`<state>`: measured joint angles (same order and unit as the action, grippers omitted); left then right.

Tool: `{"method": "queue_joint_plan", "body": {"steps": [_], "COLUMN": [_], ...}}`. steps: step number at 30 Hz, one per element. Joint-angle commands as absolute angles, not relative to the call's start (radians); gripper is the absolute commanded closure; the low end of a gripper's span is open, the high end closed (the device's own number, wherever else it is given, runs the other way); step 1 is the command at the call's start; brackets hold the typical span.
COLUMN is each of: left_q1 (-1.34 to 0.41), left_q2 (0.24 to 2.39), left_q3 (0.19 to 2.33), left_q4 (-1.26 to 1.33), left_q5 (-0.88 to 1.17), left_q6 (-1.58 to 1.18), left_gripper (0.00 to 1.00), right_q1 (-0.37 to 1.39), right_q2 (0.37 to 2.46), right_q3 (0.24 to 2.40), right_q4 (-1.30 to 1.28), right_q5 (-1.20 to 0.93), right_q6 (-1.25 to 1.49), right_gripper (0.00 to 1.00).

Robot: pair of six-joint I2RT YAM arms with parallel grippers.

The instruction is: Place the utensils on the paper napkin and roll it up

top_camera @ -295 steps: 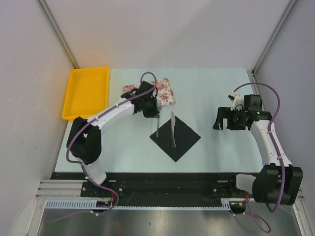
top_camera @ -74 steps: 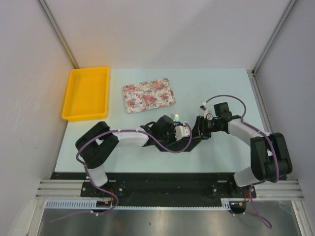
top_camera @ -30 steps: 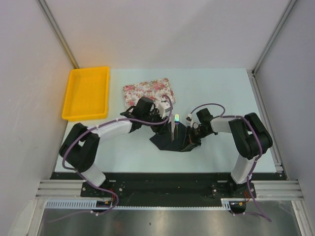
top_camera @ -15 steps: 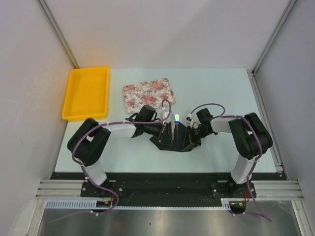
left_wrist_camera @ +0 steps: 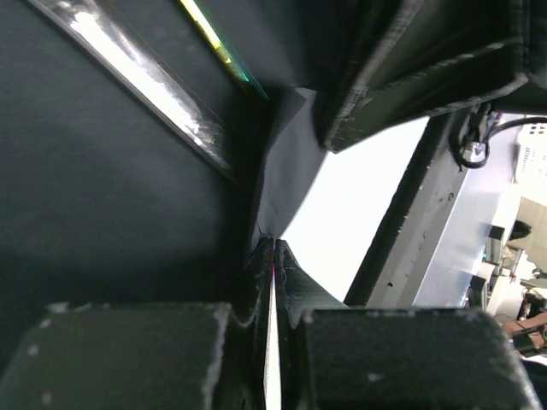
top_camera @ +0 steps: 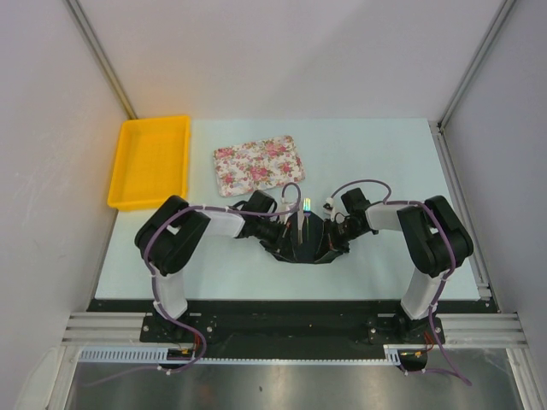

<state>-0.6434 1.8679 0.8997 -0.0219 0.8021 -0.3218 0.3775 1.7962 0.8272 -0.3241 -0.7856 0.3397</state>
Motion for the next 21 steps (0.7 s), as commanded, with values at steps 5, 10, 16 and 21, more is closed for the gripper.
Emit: {"method": "queue_joint_plan", "body": {"steps": [5,10,16,21], "left_q1": [-0.635,-0.618,-0.606,-0.606], "left_q2": [1.917,1.922,1.93,1.936], "left_q3": [0.92,0.911,0.893,0.893], "left_q4": [-0.044,-0.046,-0.029,-0.014], "left_q5": [0.787,0.788,0.795,0.793], "left_q6": [-0.316,-0.337,-0.351,-0.362], "left_gripper": [0.98,0.99,1.0,1.0], "right_q1": [0.362,0.357,0.356,0.356], "right_q2": [1.81,1.81,1.758,1.709], "right_q3": [0.844,0.85,0.854,0.85], "right_q4": [-0.348,-0.365,-0.413,-0.445], "right_q5": [-0.693,-0.669,-0.67,-0.637], "right_q6": [0.304,0.285,0.253,0.226], "right_gripper": [1.0,1.0,1.0,1.0]}}
